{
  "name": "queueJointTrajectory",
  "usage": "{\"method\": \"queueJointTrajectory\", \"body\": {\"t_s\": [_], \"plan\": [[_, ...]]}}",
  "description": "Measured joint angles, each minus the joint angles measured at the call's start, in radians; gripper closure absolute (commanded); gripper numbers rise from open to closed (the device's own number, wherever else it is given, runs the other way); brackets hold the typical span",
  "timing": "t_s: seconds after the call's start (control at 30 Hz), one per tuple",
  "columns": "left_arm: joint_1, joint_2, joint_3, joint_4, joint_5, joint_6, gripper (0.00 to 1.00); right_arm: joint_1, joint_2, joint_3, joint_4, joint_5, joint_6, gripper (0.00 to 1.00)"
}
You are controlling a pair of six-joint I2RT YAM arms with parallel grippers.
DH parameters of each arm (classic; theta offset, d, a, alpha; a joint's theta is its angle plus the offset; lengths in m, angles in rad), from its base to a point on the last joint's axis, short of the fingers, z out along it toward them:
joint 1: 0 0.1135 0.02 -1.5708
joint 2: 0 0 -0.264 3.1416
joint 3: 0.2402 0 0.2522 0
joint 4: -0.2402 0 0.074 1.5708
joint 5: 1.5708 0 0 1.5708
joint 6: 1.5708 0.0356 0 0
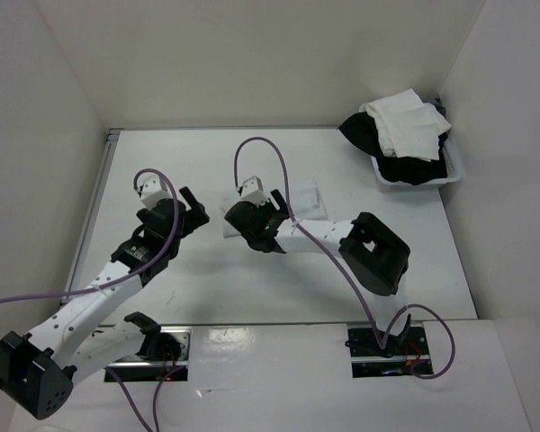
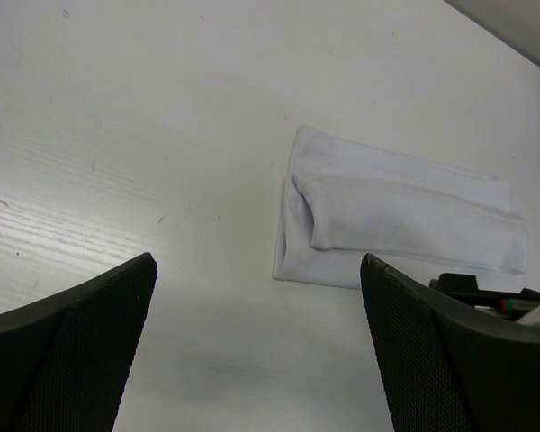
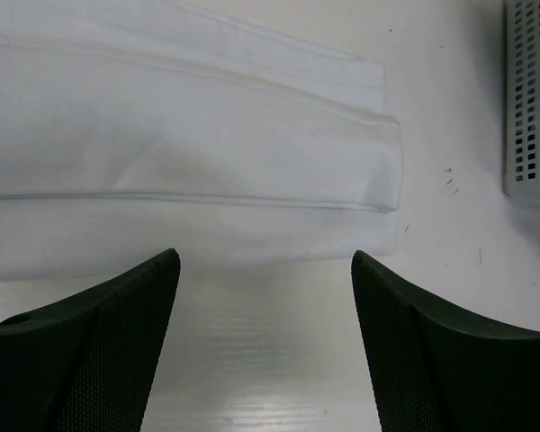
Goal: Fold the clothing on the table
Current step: Fold the skirt
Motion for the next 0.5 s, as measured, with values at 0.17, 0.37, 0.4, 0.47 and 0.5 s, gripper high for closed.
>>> {"method": "queueJointTrajectory", "body": {"t_s": [0.17,0.37,0.4,0.47,0.5], "plan": [[0.000,-0.001,-0.007,-0.015,-0.008,0.000,0.00,0.024,-0.040,0.004,0.003,-0.001,-0.017,0.17],[0.000,-0.028,-0.026,-0.031,-0.014,0.000,0.00,0.029,0.033,0.053,0.030,-0.004,-0.077,0.17],[0.000,-0.037,-0.027,-0.035,-0.014,0.000,0.00,0.029,0.052,0.062,0.036,-0.004,-0.086,0.17],[0.000,-0.056,-0.028,-0.036,-0.017,0.000,0.00,0.024,0.086,0.076,0.049,-0.006,-0.105,0.17],[0.000,-0.064,-0.028,-0.036,-0.019,0.000,0.00,0.023,0.101,0.081,0.055,-0.008,-0.115,0.17]]}}
